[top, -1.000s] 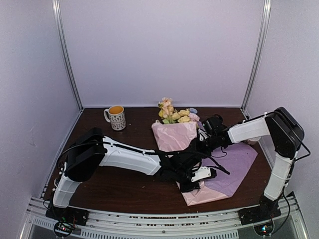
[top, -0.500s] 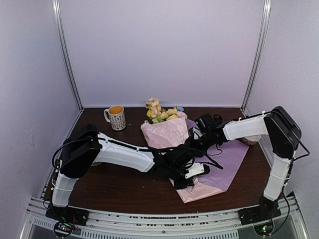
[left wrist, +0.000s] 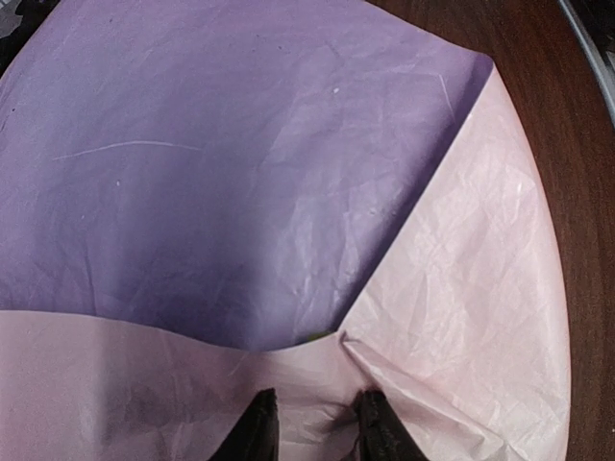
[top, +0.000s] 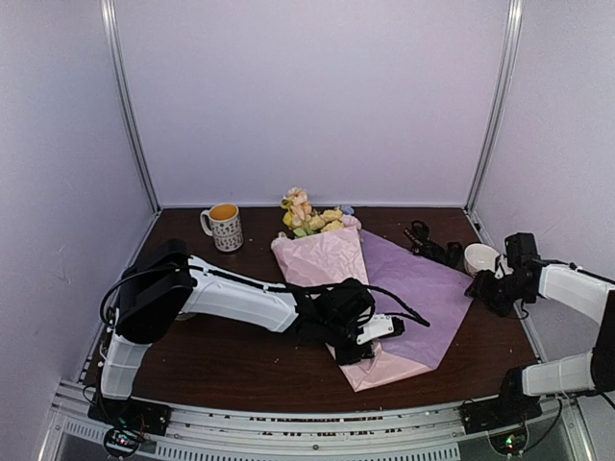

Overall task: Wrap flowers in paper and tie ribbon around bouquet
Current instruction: Pick up the two-thirds-folded wrapping paper from the center of the board, then fold the two-thirds-folded wrapping paper at the center of the board.

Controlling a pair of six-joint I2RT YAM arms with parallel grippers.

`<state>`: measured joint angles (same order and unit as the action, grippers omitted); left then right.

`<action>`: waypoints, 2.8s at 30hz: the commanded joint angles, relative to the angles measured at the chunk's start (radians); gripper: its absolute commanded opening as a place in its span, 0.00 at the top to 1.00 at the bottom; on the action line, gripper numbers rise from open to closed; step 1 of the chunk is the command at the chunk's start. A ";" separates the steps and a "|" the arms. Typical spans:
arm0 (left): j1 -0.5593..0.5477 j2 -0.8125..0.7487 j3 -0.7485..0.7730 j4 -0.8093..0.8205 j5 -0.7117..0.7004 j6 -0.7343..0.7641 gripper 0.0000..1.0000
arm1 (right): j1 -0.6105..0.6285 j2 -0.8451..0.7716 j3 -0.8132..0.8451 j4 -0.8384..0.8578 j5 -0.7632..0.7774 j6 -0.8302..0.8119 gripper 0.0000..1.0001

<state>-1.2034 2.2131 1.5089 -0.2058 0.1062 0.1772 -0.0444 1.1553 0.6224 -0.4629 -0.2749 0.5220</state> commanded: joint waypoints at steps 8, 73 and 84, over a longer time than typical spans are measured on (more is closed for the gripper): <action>0.034 0.053 -0.055 -0.175 -0.104 0.034 0.68 | -0.242 0.268 0.013 0.179 -0.234 -0.073 0.36; 0.033 0.012 -0.174 -0.039 -0.060 0.039 0.66 | 0.787 0.917 0.985 -0.011 -0.266 -0.080 1.00; 0.018 -0.240 -0.356 0.095 -0.113 0.039 0.58 | 0.781 0.991 0.892 0.073 -0.236 0.005 1.00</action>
<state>-1.1881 2.0396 1.2213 -0.0387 0.0441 0.1970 0.7410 2.1342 1.5509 -0.4488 -0.5434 0.4816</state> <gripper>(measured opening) 0.408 0.008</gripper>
